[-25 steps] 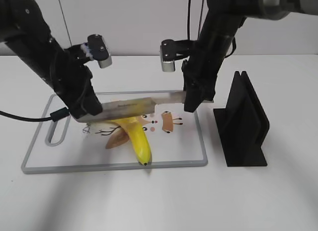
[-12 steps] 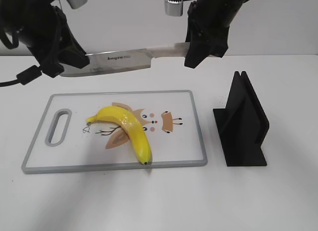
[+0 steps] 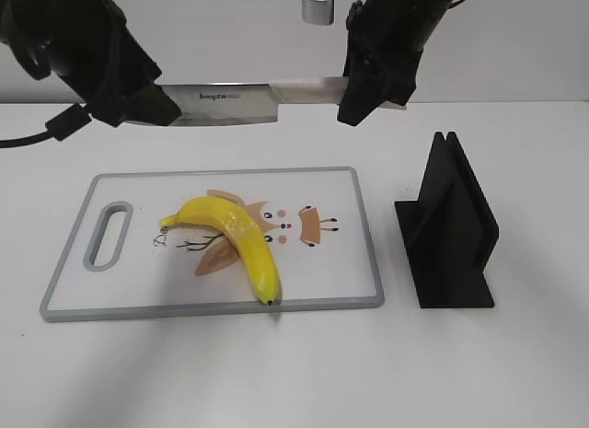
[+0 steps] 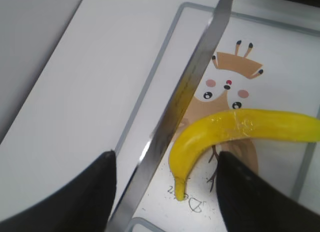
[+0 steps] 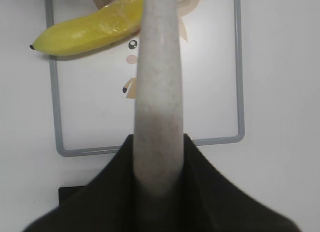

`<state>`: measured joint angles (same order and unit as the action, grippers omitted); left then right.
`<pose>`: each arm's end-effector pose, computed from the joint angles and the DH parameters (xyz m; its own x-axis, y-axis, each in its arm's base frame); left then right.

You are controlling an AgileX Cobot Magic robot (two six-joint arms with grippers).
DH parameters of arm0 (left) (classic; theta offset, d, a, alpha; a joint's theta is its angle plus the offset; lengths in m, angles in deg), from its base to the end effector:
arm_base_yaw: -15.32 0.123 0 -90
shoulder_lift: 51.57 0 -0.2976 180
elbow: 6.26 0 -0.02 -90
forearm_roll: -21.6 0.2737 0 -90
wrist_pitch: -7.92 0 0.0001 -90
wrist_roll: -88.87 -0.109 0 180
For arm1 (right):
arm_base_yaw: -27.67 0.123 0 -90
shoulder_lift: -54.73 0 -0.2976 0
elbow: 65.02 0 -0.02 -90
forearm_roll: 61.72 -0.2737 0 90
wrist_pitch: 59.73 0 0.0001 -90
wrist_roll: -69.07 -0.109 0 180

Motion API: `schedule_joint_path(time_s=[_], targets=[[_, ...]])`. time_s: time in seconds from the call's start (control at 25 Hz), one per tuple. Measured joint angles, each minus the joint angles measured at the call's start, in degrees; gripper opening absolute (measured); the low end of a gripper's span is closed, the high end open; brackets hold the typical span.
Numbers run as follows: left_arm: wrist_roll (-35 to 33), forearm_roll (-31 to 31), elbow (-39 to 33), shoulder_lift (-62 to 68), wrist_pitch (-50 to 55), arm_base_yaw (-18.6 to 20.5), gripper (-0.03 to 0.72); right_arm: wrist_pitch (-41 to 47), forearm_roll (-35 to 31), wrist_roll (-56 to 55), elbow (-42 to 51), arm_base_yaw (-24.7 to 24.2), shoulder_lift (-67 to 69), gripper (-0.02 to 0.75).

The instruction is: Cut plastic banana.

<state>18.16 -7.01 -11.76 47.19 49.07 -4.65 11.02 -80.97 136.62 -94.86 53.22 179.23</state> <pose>0.3449 -0.1619 0.2878 -0.1109 0.7952 -0.5961 0.8889 0.3477 0.2984 0.4101 0.2337 0.2662 0.0032 -0.9196 -0.3929 -0.9953 0.0352 -0.0903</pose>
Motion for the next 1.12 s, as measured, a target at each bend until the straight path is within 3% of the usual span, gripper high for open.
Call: schedule_joint_path(time_s=[0.08,0.32,0.56,0.8,0.92,1.12], targets=[[1.28,0.35,0.00,-0.32,-1.74,0.00,0.620,-0.29,0.73,-0.61,0.00,0.00,0.00,0.169],[9.83,3.21,-0.07,-4.12,-6.44,2.87,0.626,-0.40,2.45,-4.67,0.00,0.00,-1.31,0.169],[34.86,9.70,-0.07,-9.90,-2.10,9.22,0.617,-0.40,3.66,-24.39,0.00,0.00,-4.26,0.169],[55.88,20.60,-0.07,-12.55,17.08,13.51,0.595,-0.37,5.62,-45.37,0.06,0.00,-6.87,0.169],[60.25,22.66,-0.47,-13.23,26.11,13.99,0.589,-0.37,5.56,-53.18,2.03,0.10,-9.13,0.168],[61.52,22.79,-7.42,-20.78,28.16,13.99,0.587,-0.46,4.77,-59.60,11.98,0.24,-15.75,0.168]])
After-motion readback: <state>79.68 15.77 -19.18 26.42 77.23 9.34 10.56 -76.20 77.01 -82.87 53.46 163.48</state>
